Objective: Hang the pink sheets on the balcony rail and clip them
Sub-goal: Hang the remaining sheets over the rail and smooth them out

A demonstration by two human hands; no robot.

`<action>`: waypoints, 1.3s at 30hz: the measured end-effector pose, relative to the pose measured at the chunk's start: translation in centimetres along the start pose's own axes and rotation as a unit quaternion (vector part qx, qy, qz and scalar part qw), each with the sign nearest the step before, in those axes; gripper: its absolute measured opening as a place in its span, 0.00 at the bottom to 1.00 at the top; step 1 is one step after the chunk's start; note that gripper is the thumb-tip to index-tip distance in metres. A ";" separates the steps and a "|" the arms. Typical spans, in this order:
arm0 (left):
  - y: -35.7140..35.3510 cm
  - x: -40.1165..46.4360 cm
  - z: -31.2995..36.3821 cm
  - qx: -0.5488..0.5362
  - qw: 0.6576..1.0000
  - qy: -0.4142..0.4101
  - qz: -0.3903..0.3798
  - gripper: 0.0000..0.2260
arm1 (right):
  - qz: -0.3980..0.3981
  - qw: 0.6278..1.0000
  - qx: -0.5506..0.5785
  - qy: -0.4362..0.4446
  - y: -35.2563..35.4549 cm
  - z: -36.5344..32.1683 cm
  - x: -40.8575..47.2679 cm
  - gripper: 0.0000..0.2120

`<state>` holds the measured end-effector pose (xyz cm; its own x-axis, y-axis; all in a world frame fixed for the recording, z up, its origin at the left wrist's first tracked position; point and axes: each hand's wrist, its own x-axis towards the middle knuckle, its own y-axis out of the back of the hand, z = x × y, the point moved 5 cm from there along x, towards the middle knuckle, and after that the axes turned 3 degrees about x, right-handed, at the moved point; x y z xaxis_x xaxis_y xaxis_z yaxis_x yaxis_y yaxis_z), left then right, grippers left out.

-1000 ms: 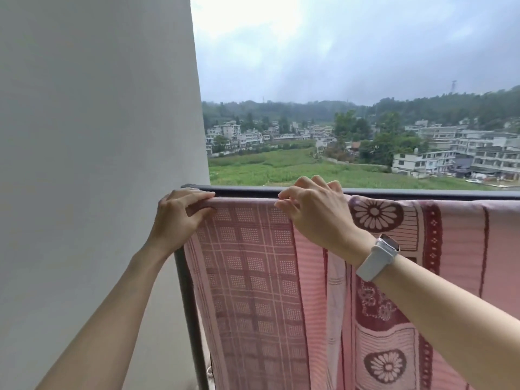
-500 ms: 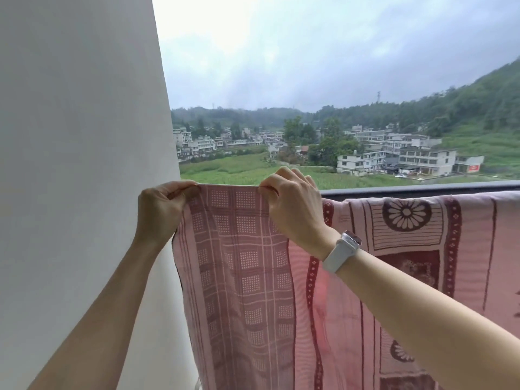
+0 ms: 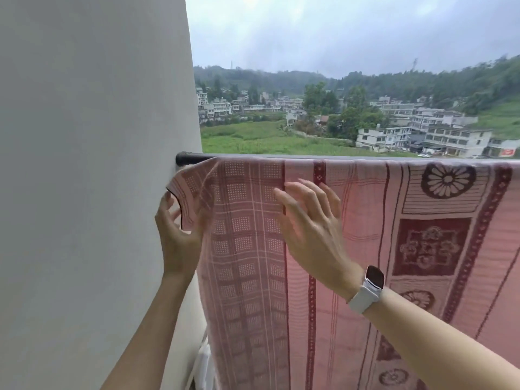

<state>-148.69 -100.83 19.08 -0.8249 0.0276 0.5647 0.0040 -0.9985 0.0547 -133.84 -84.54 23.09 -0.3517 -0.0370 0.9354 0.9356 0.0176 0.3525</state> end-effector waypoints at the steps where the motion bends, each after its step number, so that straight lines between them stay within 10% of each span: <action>1: -0.4 -1.9 -0.3 0.008 1.000 -0.004 0.017 0.32 | 0.002 1.000 0.001 -0.019 0.2 0.4 -1.7 0.17; 8: -4.8 -9.3 -3.1 0.133 0.991 -0.013 0.020 0.39 | -0.047 0.961 -0.023 -0.271 1.4 6.0 -12.3 0.25; 13: -5.3 -9.5 -8.3 0.047 0.981 0.186 -0.030 0.52 | -0.035 0.912 -0.025 -0.408 4.2 9.4 -16.4 0.30; 16: -5.0 -9.2 -9.2 -0.063 0.969 0.228 -0.072 0.43 | -0.079 0.886 -0.029 -0.456 3.8 10.3 -17.7 0.34; 22: -2.3 -8.9 -10.4 -0.076 0.965 0.233 -0.092 0.05 | -0.170 0.942 0.020 -0.290 -1.0 5.3 -16.1 0.23; 31: 2.6 -7.1 -7.8 0.108 0.993 0.049 0.003 0.17 | -0.161 0.978 0.028 -0.127 -6.4 -1.3 -11.8 0.20; 39: 3.6 -9.9 -14.5 0.151 0.946 0.276 0.073 0.20 | -0.367 0.925 -0.043 -0.082 -8.0 1.1 -17.9 0.21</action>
<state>-148.71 -105.40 1.75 -0.9722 -0.2223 0.0735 0.2341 -0.9281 0.2894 -135.07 -82.93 3.54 -0.8869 0.1454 0.4384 0.4386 -0.0324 0.8981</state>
